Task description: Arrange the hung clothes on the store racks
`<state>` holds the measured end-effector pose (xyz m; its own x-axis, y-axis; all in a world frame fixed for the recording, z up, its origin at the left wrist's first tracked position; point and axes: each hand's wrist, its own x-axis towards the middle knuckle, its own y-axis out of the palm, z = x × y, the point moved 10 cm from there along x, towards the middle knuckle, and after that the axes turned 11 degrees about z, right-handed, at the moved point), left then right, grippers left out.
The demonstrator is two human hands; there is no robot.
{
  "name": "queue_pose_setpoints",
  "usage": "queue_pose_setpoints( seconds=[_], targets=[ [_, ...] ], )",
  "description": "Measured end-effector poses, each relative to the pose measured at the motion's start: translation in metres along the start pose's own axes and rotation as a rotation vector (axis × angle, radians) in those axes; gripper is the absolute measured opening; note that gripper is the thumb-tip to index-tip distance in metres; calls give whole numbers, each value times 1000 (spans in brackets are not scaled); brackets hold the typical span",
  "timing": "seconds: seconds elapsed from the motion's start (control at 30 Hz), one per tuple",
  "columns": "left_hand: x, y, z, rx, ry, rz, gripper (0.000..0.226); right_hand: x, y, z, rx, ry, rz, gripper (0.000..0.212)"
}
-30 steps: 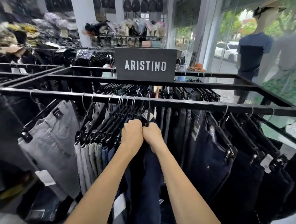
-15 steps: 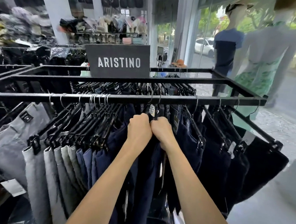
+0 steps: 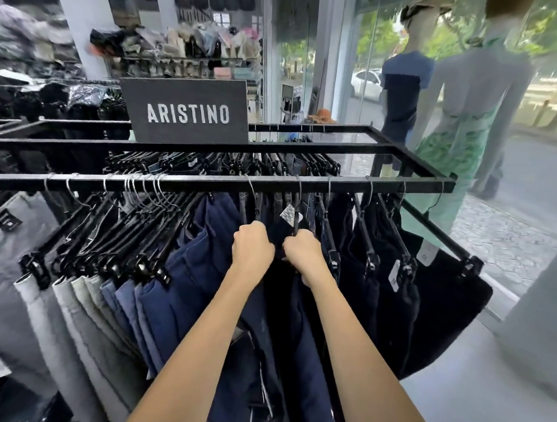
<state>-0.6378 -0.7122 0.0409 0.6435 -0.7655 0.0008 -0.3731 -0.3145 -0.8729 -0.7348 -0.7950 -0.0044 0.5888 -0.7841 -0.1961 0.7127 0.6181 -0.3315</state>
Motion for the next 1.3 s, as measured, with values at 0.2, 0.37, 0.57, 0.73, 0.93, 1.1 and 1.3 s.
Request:
queue_pose_setpoints(
  seconds=[0.2, 0.37, 0.57, 0.73, 0.93, 1.1, 1.3],
  targets=[
    [1, 9, -12, -1, 22, 22, 18, -4, -1, 4, -68, 4, 31, 18],
    [20, -6, -10, -76, 1, -58, 40, -1, 1, 1, -132, 2, 2, 32],
    [34, -21, -15, -93, 40, -202, 44, -4, 6, 3, -170, 27, 23, 38],
    [32, -18, -18, -31, 40, -256, 40, -7, 8, 7, -208, 25, 45, 39],
    [35, -21, -9, -21, 22, -272, 38, -9, 17, 16, -188, -21, 66, 20],
    [33, -27, -2, -56, 40, -296, 42, -9, 27, 14, -110, -19, 66, 16],
    [32, -29, -4, -80, 70, -321, 41, -9, 10, 11, -71, -4, -3, 13]
  ],
)
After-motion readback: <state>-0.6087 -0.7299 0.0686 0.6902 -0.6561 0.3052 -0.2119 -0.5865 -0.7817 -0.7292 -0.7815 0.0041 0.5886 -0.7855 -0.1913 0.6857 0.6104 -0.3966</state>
